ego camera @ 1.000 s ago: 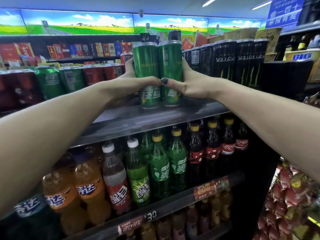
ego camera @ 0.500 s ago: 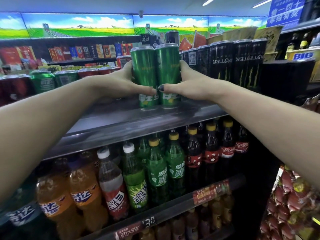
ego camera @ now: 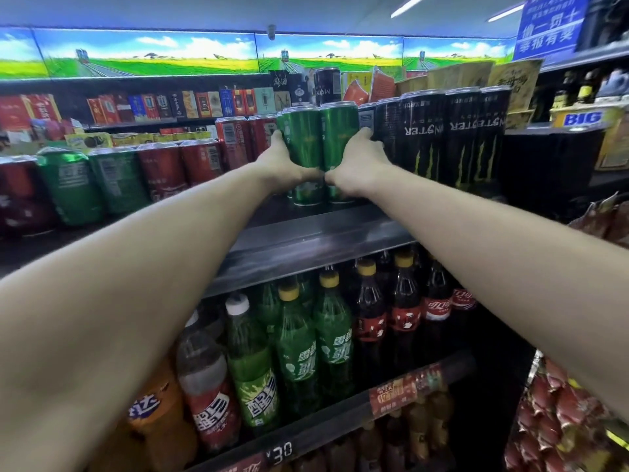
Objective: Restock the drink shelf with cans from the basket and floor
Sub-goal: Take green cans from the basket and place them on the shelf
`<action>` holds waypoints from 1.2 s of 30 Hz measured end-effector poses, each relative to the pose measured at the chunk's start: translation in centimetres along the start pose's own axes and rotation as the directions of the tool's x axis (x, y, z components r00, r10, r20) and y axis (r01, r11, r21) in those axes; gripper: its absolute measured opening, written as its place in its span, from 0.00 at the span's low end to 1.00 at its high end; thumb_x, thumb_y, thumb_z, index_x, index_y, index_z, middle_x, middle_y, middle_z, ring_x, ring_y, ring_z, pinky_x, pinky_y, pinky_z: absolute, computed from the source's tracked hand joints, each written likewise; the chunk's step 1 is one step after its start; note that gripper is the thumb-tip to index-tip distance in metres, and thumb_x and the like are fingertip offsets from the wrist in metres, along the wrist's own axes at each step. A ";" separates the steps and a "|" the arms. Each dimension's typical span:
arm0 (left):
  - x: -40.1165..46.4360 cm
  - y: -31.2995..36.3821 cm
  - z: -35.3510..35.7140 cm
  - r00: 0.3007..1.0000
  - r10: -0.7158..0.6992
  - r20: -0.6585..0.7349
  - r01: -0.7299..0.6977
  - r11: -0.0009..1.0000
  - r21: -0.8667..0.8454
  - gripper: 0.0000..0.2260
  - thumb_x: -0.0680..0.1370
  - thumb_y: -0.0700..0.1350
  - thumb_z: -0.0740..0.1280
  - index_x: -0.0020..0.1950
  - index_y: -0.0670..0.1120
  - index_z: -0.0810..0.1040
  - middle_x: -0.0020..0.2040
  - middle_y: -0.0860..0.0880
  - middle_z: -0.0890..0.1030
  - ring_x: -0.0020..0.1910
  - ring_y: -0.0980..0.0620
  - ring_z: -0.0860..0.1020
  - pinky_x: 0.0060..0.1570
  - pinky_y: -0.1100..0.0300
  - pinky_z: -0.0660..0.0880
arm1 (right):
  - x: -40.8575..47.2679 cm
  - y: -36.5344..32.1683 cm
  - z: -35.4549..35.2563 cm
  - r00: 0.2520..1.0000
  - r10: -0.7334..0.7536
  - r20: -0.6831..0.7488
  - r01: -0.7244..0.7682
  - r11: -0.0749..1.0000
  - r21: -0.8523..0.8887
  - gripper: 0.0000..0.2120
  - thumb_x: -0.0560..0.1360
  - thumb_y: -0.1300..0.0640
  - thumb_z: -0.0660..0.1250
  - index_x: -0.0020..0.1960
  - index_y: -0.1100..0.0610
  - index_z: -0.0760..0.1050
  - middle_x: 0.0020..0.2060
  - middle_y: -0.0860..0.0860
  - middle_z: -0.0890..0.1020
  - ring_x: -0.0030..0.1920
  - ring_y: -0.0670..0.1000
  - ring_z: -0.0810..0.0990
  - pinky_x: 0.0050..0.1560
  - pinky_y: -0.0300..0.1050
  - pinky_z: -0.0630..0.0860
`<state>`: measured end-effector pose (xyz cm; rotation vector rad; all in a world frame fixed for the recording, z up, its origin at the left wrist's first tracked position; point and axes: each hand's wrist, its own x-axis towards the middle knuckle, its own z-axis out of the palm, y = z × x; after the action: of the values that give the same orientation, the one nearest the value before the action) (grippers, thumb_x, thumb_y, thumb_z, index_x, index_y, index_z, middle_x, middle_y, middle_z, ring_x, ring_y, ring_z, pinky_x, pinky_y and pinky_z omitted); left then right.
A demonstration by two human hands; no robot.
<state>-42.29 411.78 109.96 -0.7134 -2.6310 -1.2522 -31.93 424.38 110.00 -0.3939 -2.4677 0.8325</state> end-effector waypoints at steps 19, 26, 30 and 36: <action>-0.2 1.6 0.6 0.980 -0.105 0.168 0.096 0.994 0.062 0.51 0.82 0.58 0.68 0.83 0.44 0.30 0.82 0.42 0.65 0.79 0.45 0.67 0.69 0.61 0.63 | -0.6 0.2 1.1 1.000 -0.028 -0.014 0.028 0.999 0.027 0.46 0.80 0.62 0.65 0.83 0.59 0.34 0.82 0.60 0.54 0.73 0.60 0.71 0.52 0.44 0.69; -0.9 2.2 1.4 0.983 -0.116 0.139 0.100 0.988 0.121 0.42 0.84 0.51 0.59 0.82 0.43 0.28 0.75 0.39 0.73 0.70 0.42 0.73 0.71 0.53 0.64 | -0.4 0.0 1.7 0.999 -0.027 -0.025 0.028 0.999 0.037 0.47 0.80 0.60 0.66 0.83 0.59 0.33 0.81 0.63 0.57 0.67 0.61 0.76 0.48 0.45 0.71; 0.1 1.7 1.8 0.987 -0.139 0.081 0.130 0.986 0.103 0.34 0.85 0.49 0.55 0.85 0.40 0.39 0.83 0.38 0.58 0.81 0.42 0.61 0.77 0.52 0.58 | 0.0 0.1 1.9 0.997 -0.052 -0.052 0.054 0.998 0.032 0.46 0.80 0.59 0.67 0.83 0.61 0.36 0.77 0.64 0.63 0.68 0.62 0.75 0.50 0.47 0.70; -0.2 1.9 2.0 0.979 -0.189 0.073 0.179 0.976 0.126 0.37 0.83 0.48 0.55 0.85 0.43 0.36 0.84 0.36 0.55 0.82 0.37 0.59 0.81 0.47 0.54 | -0.4 0.2 1.9 0.986 -0.074 -0.150 0.085 0.994 0.068 0.33 0.78 0.61 0.69 0.76 0.61 0.56 0.68 0.61 0.70 0.56 0.61 0.76 0.45 0.49 0.69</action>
<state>-41.03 414.24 109.96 -0.5246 -2.8692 -1.1186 -32.58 423.48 108.44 -0.3162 -2.2937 0.8288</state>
